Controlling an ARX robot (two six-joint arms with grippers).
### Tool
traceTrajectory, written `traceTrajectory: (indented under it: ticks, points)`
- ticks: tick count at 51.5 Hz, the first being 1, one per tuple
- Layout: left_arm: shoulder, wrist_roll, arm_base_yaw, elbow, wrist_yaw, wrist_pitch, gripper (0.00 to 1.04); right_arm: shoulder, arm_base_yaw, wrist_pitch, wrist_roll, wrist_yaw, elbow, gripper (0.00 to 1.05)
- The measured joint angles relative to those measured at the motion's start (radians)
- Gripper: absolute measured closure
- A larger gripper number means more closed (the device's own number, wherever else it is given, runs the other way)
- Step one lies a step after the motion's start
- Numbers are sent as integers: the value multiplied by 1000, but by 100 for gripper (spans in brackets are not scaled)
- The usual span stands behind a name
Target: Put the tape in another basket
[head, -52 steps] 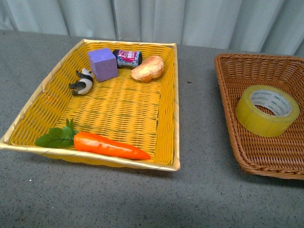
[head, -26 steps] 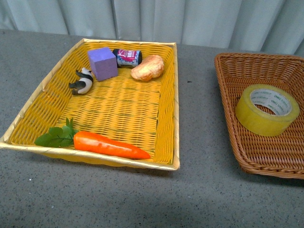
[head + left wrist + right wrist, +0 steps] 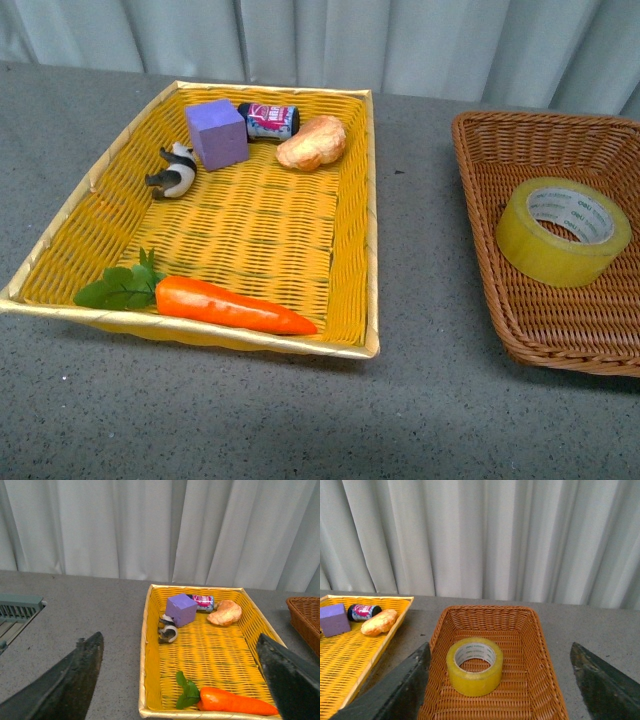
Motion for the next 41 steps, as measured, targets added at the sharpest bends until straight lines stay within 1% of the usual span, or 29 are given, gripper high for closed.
traceTrajectory:
  ticks: [2, 4, 5, 9, 41]
  points:
    - [0, 0, 0, 0, 0, 0, 5, 0, 0, 0, 0, 0, 0, 15]
    - [0, 2, 0, 0, 0, 0, 6, 0, 0, 0, 0, 0, 0, 8]
    - [0, 2, 0, 0, 0, 0, 7, 0, 0, 0, 1, 0, 0, 7]
    - [0, 2, 0, 0, 0, 0, 6, 0, 0, 0, 0, 0, 0, 10]
    - [0, 2, 0, 0, 0, 0, 6, 0, 0, 0, 1, 0, 0, 9]
